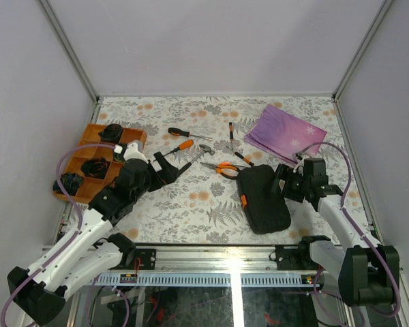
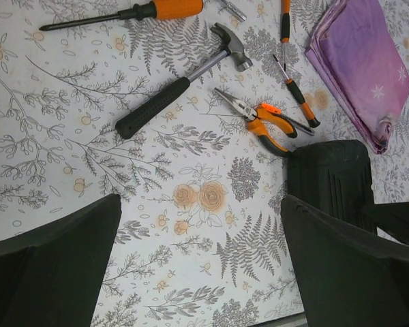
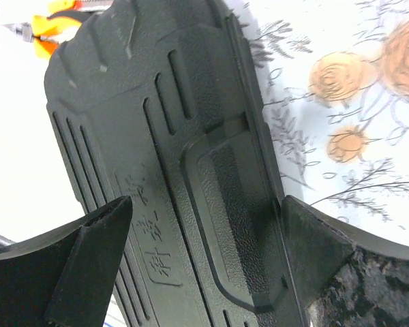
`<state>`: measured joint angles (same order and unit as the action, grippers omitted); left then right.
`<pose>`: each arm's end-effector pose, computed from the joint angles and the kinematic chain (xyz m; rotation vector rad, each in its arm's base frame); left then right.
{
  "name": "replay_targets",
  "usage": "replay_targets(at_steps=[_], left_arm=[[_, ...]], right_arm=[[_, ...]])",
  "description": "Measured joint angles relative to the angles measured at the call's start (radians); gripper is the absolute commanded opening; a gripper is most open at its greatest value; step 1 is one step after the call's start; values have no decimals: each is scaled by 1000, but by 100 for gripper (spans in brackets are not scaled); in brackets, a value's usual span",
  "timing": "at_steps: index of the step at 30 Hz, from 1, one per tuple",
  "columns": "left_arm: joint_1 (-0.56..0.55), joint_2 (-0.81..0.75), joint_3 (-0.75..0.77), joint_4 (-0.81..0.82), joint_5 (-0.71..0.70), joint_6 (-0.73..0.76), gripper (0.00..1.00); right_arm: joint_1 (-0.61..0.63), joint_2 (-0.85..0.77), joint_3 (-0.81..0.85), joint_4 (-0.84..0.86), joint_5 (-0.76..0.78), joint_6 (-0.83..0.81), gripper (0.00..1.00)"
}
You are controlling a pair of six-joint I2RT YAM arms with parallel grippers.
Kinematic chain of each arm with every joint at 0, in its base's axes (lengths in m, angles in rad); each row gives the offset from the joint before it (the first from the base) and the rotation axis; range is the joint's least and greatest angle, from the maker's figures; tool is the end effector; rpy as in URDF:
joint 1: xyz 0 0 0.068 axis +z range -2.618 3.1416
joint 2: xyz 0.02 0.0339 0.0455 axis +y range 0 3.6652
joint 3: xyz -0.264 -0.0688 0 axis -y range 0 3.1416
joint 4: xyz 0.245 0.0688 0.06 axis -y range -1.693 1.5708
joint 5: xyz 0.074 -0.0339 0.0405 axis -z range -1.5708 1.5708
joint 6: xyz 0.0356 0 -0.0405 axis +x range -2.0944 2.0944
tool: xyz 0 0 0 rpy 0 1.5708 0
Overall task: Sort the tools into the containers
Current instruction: Move the storage box to the center of the board.
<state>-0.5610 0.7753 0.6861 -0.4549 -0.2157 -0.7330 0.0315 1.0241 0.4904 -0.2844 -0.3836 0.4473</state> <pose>0.1513 -0.0861 0.2799 -0.3147 2.1259 -0.5437 0.1968 0.0195 0.1879 0.3169 2.3995 0.6814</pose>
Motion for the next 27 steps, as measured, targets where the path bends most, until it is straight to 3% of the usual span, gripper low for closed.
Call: replay_targets(at_steps=[8, 16, 27], left_arm=[[0, 18, -26, 13, 39, -47, 100], [0, 109, -76, 51, 166, -79, 97], [-6, 124, -160, 158, 271, -104, 91]], right_arm=[[138, -43, -55, 29, 14, 73, 93], [239, -72, -137, 154, 32, 230, 92], [389, 140, -64, 312, 42, 226, 91]])
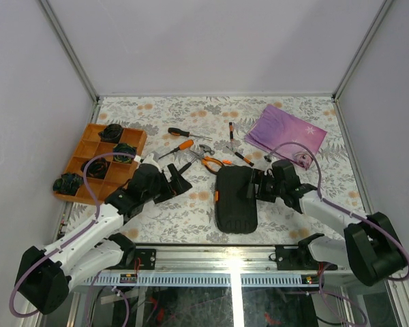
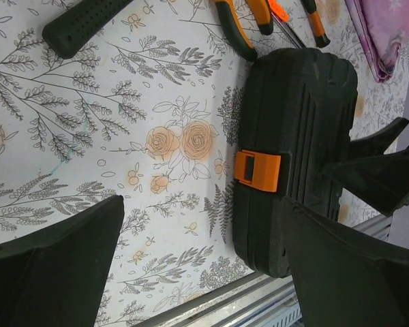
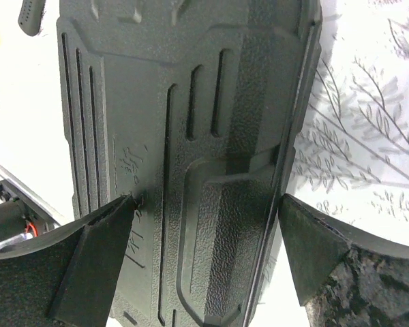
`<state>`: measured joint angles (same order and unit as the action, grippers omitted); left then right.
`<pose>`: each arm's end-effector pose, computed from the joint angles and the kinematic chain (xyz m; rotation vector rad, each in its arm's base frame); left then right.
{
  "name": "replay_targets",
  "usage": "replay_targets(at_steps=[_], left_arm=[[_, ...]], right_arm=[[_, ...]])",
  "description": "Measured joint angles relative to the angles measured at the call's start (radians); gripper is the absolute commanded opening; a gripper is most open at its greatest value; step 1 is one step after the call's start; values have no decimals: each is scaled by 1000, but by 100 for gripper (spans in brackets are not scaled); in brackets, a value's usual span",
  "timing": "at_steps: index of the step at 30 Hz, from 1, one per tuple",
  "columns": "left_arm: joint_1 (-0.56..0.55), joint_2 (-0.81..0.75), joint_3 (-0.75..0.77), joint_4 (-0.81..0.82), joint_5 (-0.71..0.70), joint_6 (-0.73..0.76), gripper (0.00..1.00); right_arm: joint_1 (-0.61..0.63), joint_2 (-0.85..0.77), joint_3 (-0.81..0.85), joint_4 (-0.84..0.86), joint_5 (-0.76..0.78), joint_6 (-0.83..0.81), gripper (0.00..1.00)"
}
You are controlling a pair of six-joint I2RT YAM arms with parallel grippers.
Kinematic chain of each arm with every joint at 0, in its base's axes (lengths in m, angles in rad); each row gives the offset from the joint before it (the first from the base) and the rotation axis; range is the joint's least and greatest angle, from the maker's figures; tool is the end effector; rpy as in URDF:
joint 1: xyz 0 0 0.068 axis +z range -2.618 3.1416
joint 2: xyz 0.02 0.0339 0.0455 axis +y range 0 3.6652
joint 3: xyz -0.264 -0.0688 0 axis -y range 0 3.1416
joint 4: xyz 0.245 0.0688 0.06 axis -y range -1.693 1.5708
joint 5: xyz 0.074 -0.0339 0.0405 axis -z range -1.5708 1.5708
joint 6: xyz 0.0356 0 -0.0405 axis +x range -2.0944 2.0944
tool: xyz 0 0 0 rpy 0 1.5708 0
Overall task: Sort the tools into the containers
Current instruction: Move the storage box to the center of the board.
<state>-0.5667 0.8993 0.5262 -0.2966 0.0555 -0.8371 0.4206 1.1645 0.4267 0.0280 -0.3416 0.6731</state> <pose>0.1606 -0.1046 0.2188 -0.2879 2.3522 -0.7903 0.1949 0.1003 0.1655 0.1142 2.4171 0.9314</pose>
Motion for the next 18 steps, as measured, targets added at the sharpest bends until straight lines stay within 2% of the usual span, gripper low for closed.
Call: replay_targets(at_steps=[5, 11, 18], left_arm=[[0, 11, -19, 39, 25, 0, 89], [0, 16, -56, 76, 39, -1, 89], [0, 16, -82, 110, 42, -20, 98]], right_arm=[[16, 97, 69, 33, -7, -92, 90], [22, 230, 134, 120, -84, -155, 88], [70, 376, 232, 195, -128, -174, 89]])
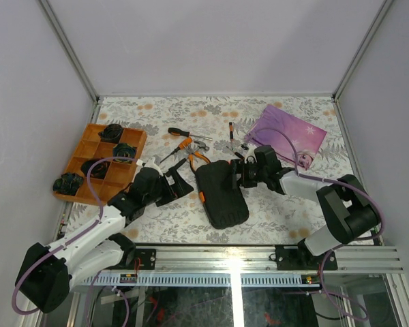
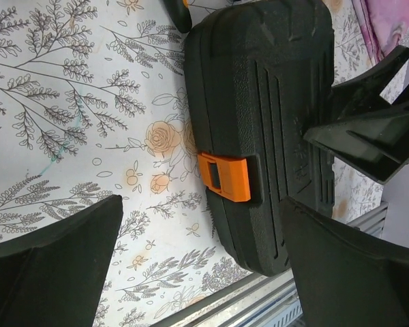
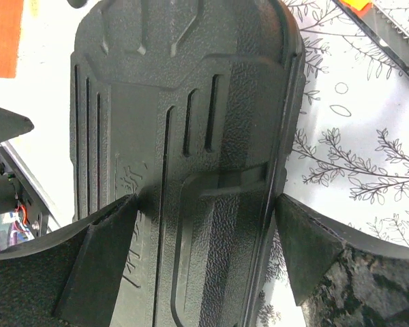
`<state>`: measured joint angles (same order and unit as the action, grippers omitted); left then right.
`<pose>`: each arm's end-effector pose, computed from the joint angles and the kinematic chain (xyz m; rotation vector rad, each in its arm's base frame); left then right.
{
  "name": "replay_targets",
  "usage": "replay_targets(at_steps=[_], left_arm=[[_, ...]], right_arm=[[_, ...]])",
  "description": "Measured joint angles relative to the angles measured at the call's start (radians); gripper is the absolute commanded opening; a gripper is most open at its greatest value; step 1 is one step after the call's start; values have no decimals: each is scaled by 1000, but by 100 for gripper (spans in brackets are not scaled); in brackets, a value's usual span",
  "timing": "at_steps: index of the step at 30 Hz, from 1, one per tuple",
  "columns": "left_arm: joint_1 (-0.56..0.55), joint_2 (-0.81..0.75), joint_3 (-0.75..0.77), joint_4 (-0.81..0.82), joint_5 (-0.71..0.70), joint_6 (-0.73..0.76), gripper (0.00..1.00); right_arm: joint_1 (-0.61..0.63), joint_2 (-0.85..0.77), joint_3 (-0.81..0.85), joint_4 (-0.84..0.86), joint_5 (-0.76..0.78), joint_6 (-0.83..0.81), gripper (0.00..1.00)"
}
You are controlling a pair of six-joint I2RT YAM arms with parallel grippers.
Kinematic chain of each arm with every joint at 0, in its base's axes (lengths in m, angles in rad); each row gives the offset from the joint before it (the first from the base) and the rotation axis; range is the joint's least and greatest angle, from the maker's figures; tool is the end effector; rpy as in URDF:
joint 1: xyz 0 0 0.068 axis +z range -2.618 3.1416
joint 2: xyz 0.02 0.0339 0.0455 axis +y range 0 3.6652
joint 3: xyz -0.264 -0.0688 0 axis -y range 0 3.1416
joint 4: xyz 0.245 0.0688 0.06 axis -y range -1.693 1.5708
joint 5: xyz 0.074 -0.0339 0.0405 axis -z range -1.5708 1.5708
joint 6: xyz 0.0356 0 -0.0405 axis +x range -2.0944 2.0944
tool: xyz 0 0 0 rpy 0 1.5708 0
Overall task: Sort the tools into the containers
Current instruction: Move the storage box to the center of the board.
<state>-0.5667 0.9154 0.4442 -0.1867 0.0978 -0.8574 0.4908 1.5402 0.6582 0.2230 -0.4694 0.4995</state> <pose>0.1595 -0.1056 0.1981 -0.2875 2.3577 -0.8498 0.2549 0.1545 0.1616 -0.2647 2.3455 1.0394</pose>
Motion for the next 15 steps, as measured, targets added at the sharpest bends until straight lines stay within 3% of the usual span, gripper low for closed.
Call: replay_targets(at_steps=[5, 15], left_arm=[[0, -3, -8, 18, -4, -8, 100], [0, -39, -33, 47, -27, -14, 100]], right_arm=[[11, -9, 6, -11, 42, -3, 99], [11, -132, -50, -30, 110, -20, 99]])
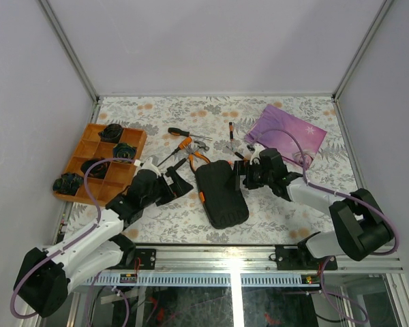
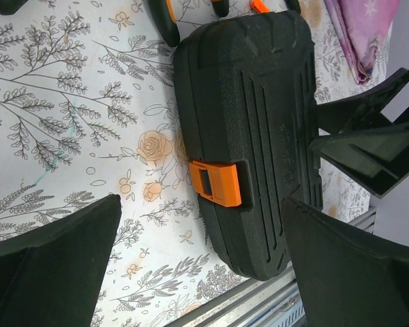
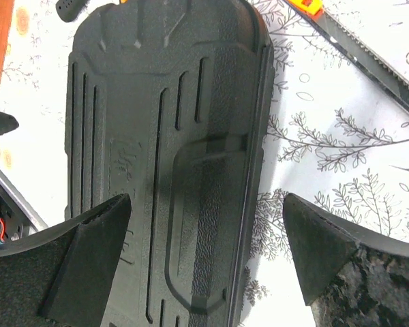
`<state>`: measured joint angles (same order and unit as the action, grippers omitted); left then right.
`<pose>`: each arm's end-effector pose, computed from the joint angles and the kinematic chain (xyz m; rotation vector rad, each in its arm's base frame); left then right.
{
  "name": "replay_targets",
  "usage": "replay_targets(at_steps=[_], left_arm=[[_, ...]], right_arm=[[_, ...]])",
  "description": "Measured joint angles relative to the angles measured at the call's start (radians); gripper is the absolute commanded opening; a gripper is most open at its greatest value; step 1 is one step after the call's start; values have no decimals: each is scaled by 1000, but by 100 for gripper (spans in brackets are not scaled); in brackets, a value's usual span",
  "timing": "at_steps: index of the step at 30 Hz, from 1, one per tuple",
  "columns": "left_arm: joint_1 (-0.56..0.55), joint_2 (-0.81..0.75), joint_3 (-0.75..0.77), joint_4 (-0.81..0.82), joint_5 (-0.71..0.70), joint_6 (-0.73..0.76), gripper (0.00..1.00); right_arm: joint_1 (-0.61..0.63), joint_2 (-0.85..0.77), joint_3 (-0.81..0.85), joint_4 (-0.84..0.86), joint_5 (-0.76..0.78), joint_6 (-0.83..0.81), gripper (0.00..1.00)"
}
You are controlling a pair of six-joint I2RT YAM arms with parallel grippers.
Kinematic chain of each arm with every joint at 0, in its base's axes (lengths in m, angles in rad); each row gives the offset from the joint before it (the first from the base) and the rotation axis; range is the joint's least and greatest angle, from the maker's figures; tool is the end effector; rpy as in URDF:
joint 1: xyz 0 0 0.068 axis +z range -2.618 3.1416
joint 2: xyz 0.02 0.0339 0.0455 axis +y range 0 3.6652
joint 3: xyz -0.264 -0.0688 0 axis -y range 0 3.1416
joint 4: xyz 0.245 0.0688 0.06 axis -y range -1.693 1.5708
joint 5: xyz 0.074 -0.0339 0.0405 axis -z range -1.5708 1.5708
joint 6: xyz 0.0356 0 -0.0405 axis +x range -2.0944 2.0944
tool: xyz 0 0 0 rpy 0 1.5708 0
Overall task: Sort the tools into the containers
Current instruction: Move the storage box to the center of the board.
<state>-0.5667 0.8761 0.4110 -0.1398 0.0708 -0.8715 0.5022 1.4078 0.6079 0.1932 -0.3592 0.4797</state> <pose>0.1564 -0.1025 0.1978 -0.3092 2.2962 -0.8619 0.2386 0.1453 0.1789 -0.2425 2.2802 0.9286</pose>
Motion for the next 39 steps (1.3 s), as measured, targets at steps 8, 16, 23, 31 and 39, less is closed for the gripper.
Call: replay_targets(at_steps=[8, 16, 23, 31, 39], left_arm=[[0, -73, -26, 43, 6, -7, 100], [0, -182, -117, 82, -14, -35, 100], [0, -173, -135, 108, 16, -12, 100], [0, -43, -135, 167, 87, -6, 100], [0, 12, -135, 238, 111, -14, 100]], right_arm=[[0, -6, -32, 43, -52, 29, 98], [0, 64, -32, 88, -79, 72, 70], [0, 61, -33, 91, -60, 95, 60], [-30, 31, -93, 161, -43, 174, 52], [-105, 19, -166, 264, -97, 243, 47]])
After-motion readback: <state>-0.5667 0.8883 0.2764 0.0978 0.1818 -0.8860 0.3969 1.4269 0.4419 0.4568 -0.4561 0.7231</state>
